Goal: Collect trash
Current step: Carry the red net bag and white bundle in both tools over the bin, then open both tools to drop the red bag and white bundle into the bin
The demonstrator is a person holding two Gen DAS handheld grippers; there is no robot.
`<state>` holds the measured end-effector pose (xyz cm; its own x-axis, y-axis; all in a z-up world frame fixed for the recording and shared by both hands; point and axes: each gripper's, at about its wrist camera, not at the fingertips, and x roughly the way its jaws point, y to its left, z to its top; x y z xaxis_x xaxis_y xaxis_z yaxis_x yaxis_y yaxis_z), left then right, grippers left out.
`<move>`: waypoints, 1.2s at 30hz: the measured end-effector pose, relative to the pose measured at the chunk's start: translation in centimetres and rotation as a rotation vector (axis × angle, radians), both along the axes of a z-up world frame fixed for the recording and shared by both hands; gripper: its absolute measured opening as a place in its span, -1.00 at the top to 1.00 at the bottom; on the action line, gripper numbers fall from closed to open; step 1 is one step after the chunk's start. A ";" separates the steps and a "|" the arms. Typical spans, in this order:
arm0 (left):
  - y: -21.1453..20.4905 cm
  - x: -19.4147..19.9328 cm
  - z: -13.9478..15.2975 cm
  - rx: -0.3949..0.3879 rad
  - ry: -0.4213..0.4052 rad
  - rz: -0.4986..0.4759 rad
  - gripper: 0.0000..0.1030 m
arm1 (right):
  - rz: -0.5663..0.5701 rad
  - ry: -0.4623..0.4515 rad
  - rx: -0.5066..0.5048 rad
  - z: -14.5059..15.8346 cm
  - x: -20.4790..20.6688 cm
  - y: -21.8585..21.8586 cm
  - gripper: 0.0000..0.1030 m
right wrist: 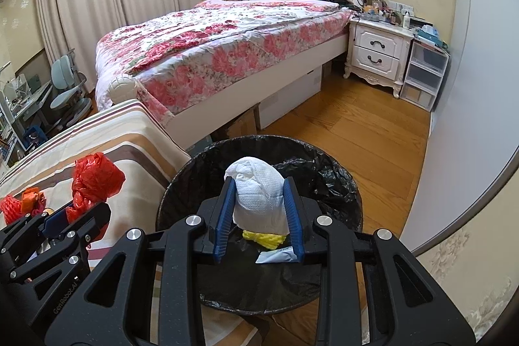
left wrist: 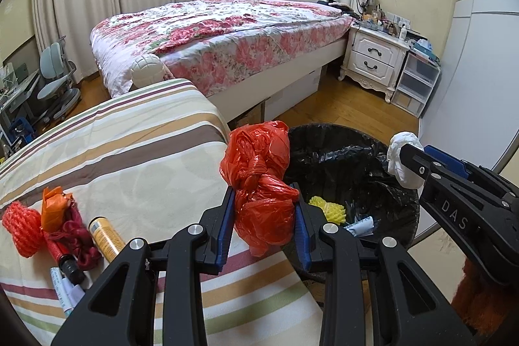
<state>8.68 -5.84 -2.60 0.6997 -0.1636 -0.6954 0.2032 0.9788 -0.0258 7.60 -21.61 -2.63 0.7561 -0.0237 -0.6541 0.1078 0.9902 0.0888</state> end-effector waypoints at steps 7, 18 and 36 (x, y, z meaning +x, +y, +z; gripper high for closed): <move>-1.0 0.9 -0.6 0.021 0.009 0.003 0.36 | -0.010 0.017 0.008 -0.6 0.6 -0.5 0.42; -2.4 1.9 -1.3 0.043 0.024 -0.007 0.35 | -0.024 0.031 0.019 -1.1 0.9 -1.4 0.41; -2.5 2.3 -1.7 0.060 0.031 0.020 -0.32 | -0.065 0.025 0.024 -1.2 1.2 -2.6 0.12</move>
